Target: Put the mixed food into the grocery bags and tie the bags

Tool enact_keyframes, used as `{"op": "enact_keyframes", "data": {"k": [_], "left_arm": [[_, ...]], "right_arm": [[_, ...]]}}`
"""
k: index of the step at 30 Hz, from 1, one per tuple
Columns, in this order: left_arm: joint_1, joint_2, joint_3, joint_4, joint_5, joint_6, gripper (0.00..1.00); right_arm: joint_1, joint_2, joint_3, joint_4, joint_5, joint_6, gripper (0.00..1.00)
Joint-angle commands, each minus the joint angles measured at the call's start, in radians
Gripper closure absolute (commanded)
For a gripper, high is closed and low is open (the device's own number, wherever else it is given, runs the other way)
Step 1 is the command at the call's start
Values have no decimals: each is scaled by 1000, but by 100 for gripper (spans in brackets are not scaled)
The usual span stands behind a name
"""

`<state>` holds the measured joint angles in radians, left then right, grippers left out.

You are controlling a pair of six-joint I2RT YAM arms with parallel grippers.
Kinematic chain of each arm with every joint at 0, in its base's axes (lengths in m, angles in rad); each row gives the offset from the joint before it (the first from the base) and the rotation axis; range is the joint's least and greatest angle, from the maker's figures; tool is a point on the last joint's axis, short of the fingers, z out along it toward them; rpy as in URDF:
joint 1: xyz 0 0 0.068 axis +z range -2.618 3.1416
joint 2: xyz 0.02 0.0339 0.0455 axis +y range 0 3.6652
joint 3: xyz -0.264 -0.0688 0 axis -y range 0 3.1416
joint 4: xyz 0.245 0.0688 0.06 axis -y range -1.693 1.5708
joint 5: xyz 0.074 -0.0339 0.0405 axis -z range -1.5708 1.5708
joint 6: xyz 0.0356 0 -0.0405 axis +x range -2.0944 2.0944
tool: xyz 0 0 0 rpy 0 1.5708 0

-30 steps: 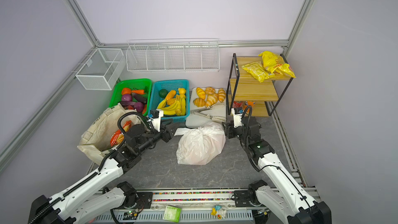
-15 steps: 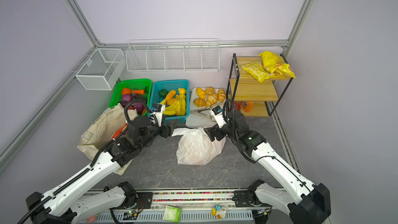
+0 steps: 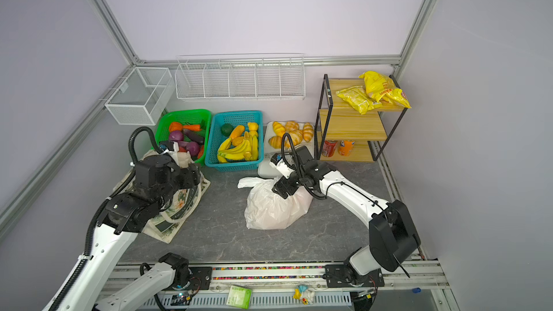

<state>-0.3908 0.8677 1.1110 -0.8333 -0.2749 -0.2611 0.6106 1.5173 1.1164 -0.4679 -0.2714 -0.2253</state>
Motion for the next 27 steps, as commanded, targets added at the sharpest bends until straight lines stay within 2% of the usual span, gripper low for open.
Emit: {"op": "enact_keyframes", "data": {"k": [1,4,7,10,12,18,20,25,27], "left_arm": [[27,6,-54,-111,24,-17,23],[42,24,-78,-111,-34,-3,22],[49,38,-93,-102,-84,12,22],[75,56,-122,-77,-65,24,25],[89,67,-140,-58,-34,27,30],[90,80,-156,-20,22,29,50],[90,82,-160,-13,45,32,57],[90,74,-165,-10,93,36,72],[91,63,-163,-7,124,36,80]], "right_arm": [[13,40,26,-58,14,-45,8],[28,63,26,-64,25,-43,2],[39,78,27,-71,26,-39,7],[46,80,20,-75,26,-33,26],[50,75,5,-71,31,-25,41],[52,49,-28,-54,42,9,65],[53,30,-40,-44,52,27,76],[52,-31,-65,-34,77,66,93],[45,-59,-69,-35,81,84,93]]}}
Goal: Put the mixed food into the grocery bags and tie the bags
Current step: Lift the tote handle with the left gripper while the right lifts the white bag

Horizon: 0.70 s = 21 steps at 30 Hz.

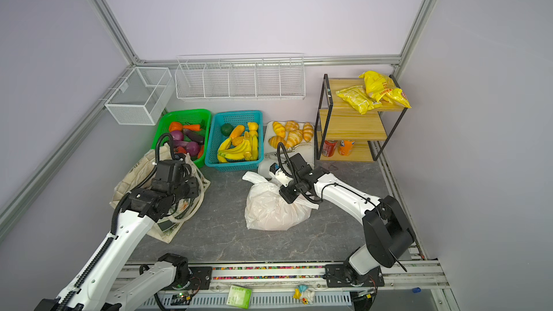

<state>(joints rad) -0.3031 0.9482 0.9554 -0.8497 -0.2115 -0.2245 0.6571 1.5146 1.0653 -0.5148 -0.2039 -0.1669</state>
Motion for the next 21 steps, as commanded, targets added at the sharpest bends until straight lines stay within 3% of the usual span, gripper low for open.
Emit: {"op": "enact_keyframes", "data": {"k": [1,5,11,21], "left_arm": [[3,-22,-6,8,79,-1,84],[3,-48,5,6,171,3,99],[-32,-102,5,-1,247,-48,100],[-370,-54,23,155,257,-207,100]], "right_arm": [[-5,-69,-16,9,11,34,93],[-39,-118,-5,6,-11,76,93],[-138,-189,3,10,-16,147,93],[-234,-266,70,-37,19,187,93]]}}
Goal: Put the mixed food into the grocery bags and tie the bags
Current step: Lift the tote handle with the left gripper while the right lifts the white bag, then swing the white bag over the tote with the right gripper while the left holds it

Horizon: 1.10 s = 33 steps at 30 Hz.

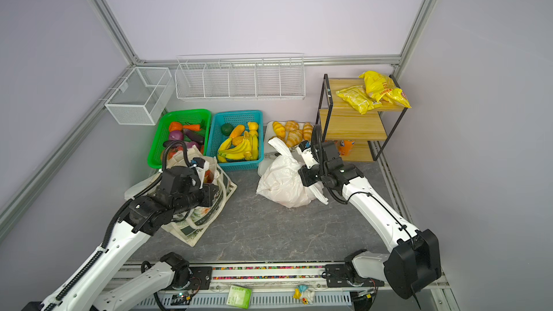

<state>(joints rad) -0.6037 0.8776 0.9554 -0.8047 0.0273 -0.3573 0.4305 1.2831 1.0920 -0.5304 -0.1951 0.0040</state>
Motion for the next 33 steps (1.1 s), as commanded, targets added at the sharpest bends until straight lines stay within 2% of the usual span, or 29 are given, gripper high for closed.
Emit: {"op": "enact_keyframes", "data": {"k": [1,8,14,16,20,23,26,28,33], "left_arm": [[-98,29,25,133,14,-88,100],[-272,196,92,335,9,-132,100],[-325,400,210,458,26,-118,100],[-340,453,253,483,53,-112,94],[-346,506,316,479,93,-75,65],[-340,470,334,439,68,-20,53],[-316,378,305,402,33,13,47],[-277,298,269,362,5,22,45],[-110,50,129,214,-148,13,39]], "right_arm": [[-7,-42,50,-35,18,14,93],[-19,-158,104,-153,175,2,94],[-40,-231,219,-231,341,-10,94],[-43,-244,261,-242,371,-15,94],[-41,-244,340,-237,338,-14,94],[-32,-212,407,-247,272,-12,94],[2,-181,482,-248,237,-20,94],[39,-165,531,-236,207,-28,94],[157,-98,669,-203,120,-58,94]]}}
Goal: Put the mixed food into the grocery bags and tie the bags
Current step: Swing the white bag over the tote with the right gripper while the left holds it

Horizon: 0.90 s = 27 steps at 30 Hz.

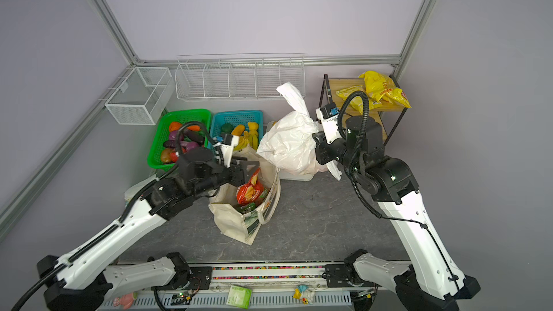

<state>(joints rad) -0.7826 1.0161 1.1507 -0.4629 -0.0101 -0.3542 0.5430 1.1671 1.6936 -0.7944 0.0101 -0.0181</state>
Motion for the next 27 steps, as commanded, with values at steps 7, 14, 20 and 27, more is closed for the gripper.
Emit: {"op": "enact_keyframes", "data": {"k": [7,14,20,27], "left_arm": [[382,-203,-248,-115,302,-113,37],[416,-163,-327,-4,433,-161,49],[474,-157,-387,41,450,-190,82],[488,-154,-406,59,465,-178,100]], "right_arm": [[149,130,197,147,-319,-10,94],[197,239,190,266,-566,100,94],[161,253,6,424,-711,205,94],[60,282,-184,407,-772,170,94]]}}
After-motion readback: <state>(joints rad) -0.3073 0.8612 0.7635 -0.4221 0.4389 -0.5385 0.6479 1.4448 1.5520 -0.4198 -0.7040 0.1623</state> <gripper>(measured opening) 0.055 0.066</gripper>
